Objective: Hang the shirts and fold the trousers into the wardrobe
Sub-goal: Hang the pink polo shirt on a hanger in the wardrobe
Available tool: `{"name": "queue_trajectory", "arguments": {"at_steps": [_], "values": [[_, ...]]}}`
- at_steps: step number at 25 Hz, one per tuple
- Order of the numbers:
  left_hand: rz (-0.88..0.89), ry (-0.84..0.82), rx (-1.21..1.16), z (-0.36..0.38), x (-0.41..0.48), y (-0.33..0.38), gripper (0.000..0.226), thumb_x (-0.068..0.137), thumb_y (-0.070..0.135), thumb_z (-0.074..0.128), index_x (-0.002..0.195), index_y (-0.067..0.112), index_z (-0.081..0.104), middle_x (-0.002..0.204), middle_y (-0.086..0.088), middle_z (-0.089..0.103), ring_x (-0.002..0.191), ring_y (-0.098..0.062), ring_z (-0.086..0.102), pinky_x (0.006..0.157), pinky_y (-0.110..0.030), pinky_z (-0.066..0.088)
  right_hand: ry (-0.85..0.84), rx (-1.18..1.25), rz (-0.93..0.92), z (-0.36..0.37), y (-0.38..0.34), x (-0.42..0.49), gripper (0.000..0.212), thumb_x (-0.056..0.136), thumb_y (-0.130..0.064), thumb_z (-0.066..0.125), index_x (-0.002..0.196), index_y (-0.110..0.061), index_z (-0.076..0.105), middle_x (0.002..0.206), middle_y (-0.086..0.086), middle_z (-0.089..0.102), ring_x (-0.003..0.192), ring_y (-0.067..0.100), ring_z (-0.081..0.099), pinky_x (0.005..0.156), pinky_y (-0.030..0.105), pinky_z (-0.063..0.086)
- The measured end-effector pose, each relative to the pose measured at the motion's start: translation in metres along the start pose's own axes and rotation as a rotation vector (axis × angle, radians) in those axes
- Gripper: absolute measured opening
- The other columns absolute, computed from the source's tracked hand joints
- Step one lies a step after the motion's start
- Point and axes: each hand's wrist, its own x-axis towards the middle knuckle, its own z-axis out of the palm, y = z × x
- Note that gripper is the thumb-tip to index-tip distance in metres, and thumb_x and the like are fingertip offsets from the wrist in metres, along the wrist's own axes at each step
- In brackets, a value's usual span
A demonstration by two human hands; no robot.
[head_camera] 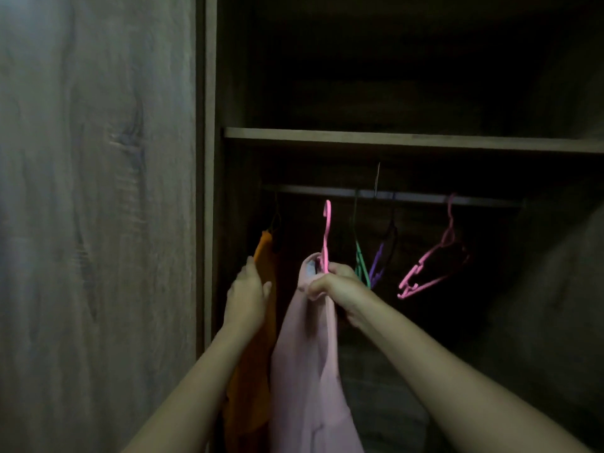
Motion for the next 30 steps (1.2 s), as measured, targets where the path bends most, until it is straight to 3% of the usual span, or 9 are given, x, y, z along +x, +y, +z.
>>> {"name": "queue_trajectory", "arguments": {"at_steps": [5,8,10,13,16,22,24,27,30], "values": [[0.052,0.047,-0.071,0.018,0.015,-0.006,0.052,0.096,0.020,0.043,0.146,0.016,0.027,0.087,-0.001,0.064,0.072,-0.013,0.065,0.063,-0.029,0.057,0.065,-0.034,-0.072,-0.003,-0.026,0.058,0.038,0.059,0.001,0.066,0.097,-0.003,0.063,0.071,0.006,0.059,0.065,0.015,0.057,0.051,0.018,0.046],[0.039,0.032,-0.111,0.019,0.017,-0.010,0.055,0.096,0.017,0.044,0.147,0.018,0.024,0.074,0.008,0.057,0.059,-0.003,0.060,0.055,-0.019,0.054,0.075,-0.037,-0.088,-0.002,-0.041,0.097,0.025,0.071,0.001,0.065,0.094,-0.008,0.061,0.093,0.016,0.068,0.091,0.025,0.065,0.078,0.030,0.055],[0.030,0.030,-0.092,0.019,0.023,-0.011,0.057,0.096,0.018,0.044,0.147,0.022,0.021,0.079,0.008,0.060,0.062,-0.002,0.061,0.060,-0.019,0.055,0.103,-0.040,-0.053,0.001,-0.048,0.119,0.023,0.078,-0.001,0.062,0.096,-0.013,0.055,0.100,0.016,0.064,0.097,0.026,0.062,0.083,0.033,0.052],[0.043,0.037,-0.059,0.019,0.027,-0.014,0.055,0.097,0.021,0.043,0.147,0.025,0.020,0.094,0.006,0.063,0.076,-0.003,0.063,0.073,-0.017,0.053,0.169,-0.041,0.013,0.004,-0.045,0.147,0.014,0.084,-0.001,0.052,0.091,-0.008,0.061,0.079,0.009,0.058,0.072,0.017,0.056,0.058,0.023,0.044],[0.055,0.027,-0.050,0.016,0.027,-0.018,0.057,0.098,0.020,0.042,0.148,0.025,0.017,0.101,0.006,0.063,0.083,-0.003,0.062,0.076,-0.015,0.048,0.203,-0.107,0.078,0.007,-0.028,0.161,0.013,0.089,-0.008,0.049,0.080,-0.013,0.057,0.068,0.003,0.050,0.061,0.012,0.047,0.051,0.021,0.036],[0.099,-0.010,-0.051,0.016,0.024,-0.028,0.057,0.098,0.020,0.043,0.149,0.022,0.017,0.098,0.004,0.062,0.079,-0.004,0.061,0.078,-0.019,0.053,0.190,-0.341,0.012,0.009,-0.023,0.161,0.016,0.084,-0.011,0.057,0.099,-0.007,0.063,0.082,0.010,0.061,0.077,0.023,0.060,0.066,0.032,0.049],[0.102,-0.022,-0.062,0.014,0.020,-0.027,0.064,0.097,0.024,0.045,0.150,0.018,0.011,0.113,0.000,0.061,0.096,-0.010,0.063,0.089,-0.027,0.052,0.210,-0.460,-0.016,0.010,-0.034,0.148,0.028,0.079,-0.019,0.064,0.104,-0.006,0.065,0.100,0.015,0.066,0.096,0.029,0.064,0.079,0.036,0.052],[0.095,-0.014,-0.012,0.007,0.003,-0.018,0.074,0.095,0.025,0.050,0.150,0.013,0.002,0.151,-0.009,0.031,0.136,-0.020,0.037,0.110,-0.032,0.031,0.213,-0.604,-0.149,0.007,-0.047,0.109,0.057,0.082,-0.025,0.065,0.132,-0.006,0.045,0.131,0.018,0.050,0.123,0.034,0.048,0.101,0.040,0.045],[0.131,0.054,0.029,-0.009,-0.021,-0.003,0.073,0.094,0.021,0.051,0.149,0.008,0.005,0.155,-0.011,0.023,0.141,-0.022,0.027,0.112,-0.031,0.026,0.144,-0.672,-0.290,0.006,-0.049,0.064,0.074,0.086,-0.023,0.062,0.147,-0.010,0.022,0.147,0.017,0.031,0.137,0.033,0.032,0.112,0.041,0.033]]}}
